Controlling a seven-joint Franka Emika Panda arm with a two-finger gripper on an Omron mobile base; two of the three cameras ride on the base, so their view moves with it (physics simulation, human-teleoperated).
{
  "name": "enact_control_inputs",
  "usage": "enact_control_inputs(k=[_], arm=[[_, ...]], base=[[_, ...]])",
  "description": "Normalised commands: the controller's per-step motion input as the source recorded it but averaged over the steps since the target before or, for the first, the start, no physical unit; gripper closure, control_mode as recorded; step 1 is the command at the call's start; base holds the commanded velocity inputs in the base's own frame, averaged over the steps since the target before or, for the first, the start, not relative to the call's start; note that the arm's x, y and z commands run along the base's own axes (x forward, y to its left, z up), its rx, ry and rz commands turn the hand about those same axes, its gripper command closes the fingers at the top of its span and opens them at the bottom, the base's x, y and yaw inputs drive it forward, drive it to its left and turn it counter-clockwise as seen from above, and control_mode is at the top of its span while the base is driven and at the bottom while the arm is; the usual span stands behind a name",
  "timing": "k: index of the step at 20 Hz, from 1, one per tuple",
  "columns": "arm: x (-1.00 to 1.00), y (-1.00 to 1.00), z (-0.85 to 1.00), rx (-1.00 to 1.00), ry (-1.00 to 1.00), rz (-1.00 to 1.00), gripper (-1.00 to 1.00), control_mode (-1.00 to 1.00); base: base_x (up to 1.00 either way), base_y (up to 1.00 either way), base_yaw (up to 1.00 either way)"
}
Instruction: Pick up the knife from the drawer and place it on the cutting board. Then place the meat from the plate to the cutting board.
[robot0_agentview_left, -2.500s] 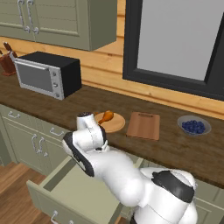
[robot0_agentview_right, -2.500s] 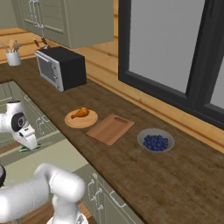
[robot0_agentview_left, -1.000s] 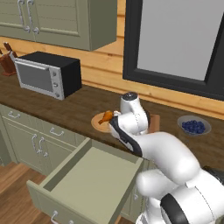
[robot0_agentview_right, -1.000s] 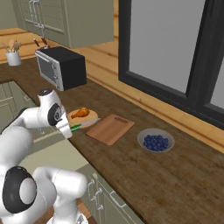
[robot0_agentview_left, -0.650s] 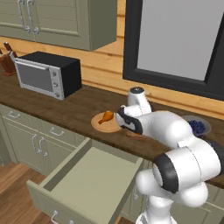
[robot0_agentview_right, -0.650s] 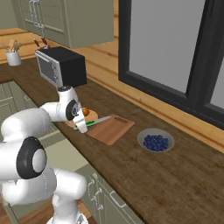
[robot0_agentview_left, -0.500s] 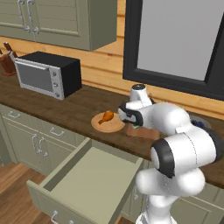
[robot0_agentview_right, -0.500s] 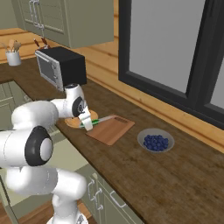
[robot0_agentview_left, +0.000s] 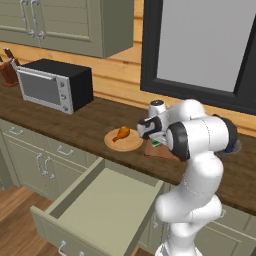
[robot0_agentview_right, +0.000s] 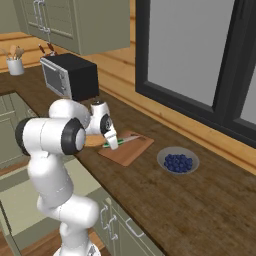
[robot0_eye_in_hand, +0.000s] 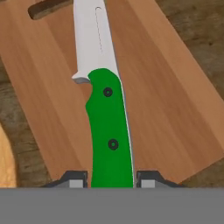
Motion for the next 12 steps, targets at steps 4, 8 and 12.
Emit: enact_control_inputs(k=[4,8,12], arm=[[0.37,-0.09,-0.48,0.0,-0.01,0.0,-1.0,-1.0],[-0.18,0.02,0.01,0.0,-0.06,0.0,-1.0,-1.0],[-0.41,0.03,0.23,0.0,-0.06,0.01,-1.0,-1.0]], base=[[0.0,0.0,0.0],[0.0,0.0,0.0],[0.0,0.0,0.0]])
